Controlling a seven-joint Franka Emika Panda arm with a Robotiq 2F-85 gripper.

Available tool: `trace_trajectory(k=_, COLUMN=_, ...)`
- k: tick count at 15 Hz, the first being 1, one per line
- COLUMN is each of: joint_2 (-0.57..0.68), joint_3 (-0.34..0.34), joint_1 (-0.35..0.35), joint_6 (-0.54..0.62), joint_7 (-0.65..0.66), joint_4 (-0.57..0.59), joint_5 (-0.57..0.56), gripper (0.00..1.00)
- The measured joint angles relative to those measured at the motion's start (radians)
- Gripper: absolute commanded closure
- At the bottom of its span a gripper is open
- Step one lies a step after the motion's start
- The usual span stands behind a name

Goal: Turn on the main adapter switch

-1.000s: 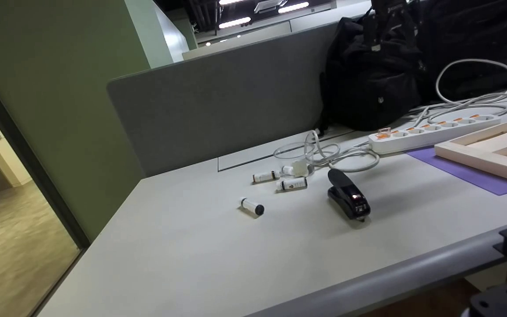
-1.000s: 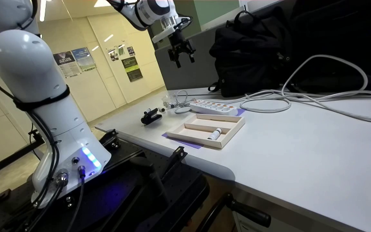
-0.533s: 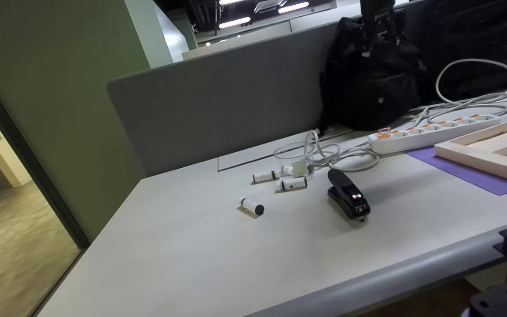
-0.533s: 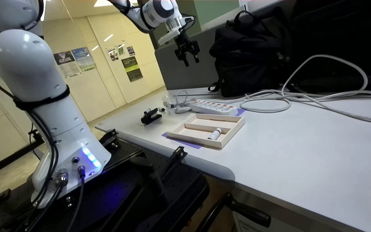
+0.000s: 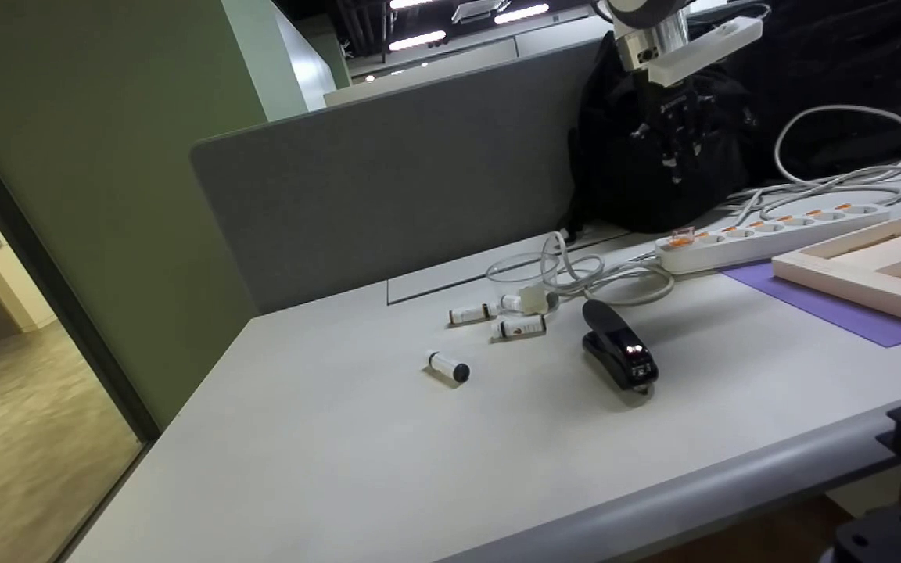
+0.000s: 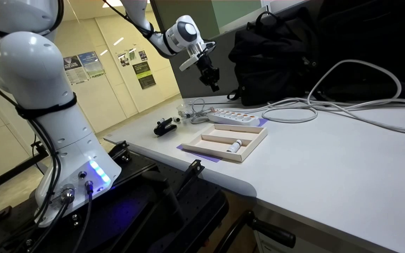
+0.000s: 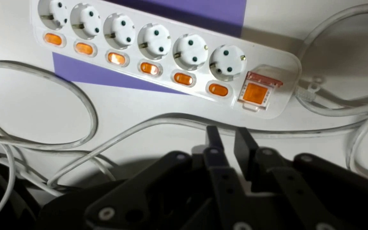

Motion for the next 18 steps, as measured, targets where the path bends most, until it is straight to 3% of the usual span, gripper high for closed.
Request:
trace_trajectory(k=9, joint_2=0.096, joint_3=-0.027, joint_1=0.044, joint_6=0.028, joint_7=0.055, joint_4=0.027, joint_5=0.011, gripper=1.00)
trace_trajectory(k=18, joint_2=0.200, joint_3=-0.026, joint_1=0.042, joint_6=0.035, joint_7=0.055, joint_4=0.101, joint_5=0.114, gripper=1.00)
